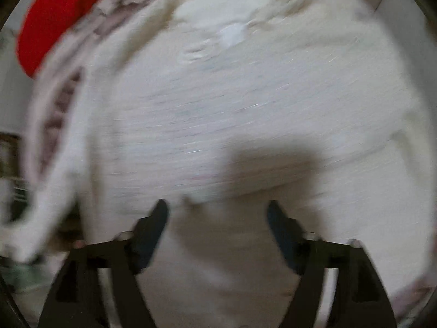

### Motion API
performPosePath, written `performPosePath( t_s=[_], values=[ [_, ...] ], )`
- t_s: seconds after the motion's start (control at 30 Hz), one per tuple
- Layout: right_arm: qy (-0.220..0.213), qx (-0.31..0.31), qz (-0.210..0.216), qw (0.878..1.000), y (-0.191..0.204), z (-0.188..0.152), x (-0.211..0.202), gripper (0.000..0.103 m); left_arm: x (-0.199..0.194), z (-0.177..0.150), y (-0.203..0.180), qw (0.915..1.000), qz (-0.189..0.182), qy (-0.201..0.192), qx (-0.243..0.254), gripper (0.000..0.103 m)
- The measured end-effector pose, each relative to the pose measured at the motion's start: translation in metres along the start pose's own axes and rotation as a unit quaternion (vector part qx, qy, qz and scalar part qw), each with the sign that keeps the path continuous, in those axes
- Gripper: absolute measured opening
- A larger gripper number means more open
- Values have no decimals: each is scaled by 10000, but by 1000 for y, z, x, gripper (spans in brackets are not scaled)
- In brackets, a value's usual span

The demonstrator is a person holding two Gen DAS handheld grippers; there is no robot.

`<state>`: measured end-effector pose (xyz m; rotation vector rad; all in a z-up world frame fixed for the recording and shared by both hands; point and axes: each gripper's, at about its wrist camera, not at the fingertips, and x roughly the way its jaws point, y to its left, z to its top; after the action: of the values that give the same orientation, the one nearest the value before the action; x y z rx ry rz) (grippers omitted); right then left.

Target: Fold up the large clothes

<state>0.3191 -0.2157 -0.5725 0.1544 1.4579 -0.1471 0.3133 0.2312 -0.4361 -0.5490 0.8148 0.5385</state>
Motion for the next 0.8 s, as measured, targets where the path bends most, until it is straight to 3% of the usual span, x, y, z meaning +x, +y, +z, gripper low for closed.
performPosePath(
  t_s=[0.07, 0.23, 0.33, 0.43, 0.57, 0.67, 0.73, 0.8],
  values=[
    [-127, -204, -426, 9988, -6, 5, -2, 82, -6, -3, -41, 9982, -208, -108, 560, 7],
    [5, 439, 120, 9990, -57, 14, -1, 82, -18, -51, -164, 9778, -1044, 111, 1811, 7],
    [-57, 879, 393, 9953, -103, 13, -10, 82, -23, -106, -243, 9560, -1637, 519, 2378, 7],
    [-96, 1276, 473, 9906, -158, 8, -18, 82, -23, -176, -322, 9282, -2134, 1021, 2872, 7],
    [-77, 1628, 492, 9854, -233, 0, -20, 82, -16, -264, -398, 8945, -2332, 1459, 3524, 7],
    [-74, 1736, 573, 9831, -281, -1, -17, 82, 4, -317, -429, 8714, -2167, 1835, 4000, 8],
    [-109, 1805, 766, 9805, -302, -6, -17, 82, 17, -340, -440, 8569, -1942, 2064, 4305, 15],
    [-144, 1880, 1062, 9763, -317, -6, -14, 82, 21, -349, -439, 8514, -1928, 2181, 4364, 25]
  ],
)
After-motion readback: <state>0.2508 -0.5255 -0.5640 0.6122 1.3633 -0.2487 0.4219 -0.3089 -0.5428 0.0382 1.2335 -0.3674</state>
